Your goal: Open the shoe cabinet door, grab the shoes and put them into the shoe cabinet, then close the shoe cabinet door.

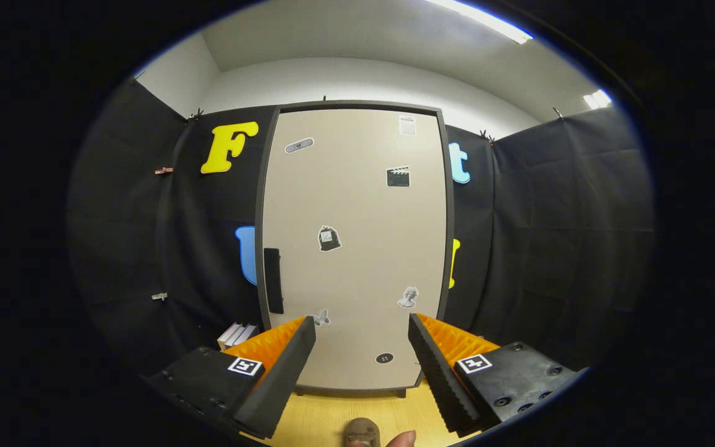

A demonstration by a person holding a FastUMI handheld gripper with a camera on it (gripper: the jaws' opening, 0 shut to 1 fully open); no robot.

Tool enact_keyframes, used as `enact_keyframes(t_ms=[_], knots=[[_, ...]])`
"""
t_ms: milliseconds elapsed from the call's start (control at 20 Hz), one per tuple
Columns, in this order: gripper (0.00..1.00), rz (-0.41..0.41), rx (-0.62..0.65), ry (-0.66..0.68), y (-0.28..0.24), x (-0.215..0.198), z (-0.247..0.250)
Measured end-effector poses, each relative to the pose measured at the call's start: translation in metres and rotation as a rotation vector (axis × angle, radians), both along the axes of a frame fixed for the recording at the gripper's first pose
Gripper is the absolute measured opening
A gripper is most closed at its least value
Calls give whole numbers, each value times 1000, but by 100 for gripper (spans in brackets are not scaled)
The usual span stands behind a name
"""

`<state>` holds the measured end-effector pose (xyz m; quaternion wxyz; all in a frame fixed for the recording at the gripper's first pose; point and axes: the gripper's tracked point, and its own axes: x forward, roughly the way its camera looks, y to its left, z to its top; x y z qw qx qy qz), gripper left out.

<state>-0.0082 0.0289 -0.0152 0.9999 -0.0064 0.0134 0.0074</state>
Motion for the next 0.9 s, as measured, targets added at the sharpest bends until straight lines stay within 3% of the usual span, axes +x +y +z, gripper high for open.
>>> enact_keyframes(t_ms=[400, 900], knots=[[98, 81, 52, -16, 56, 26, 11], [98, 131, 80, -6, 140, 107, -12]])
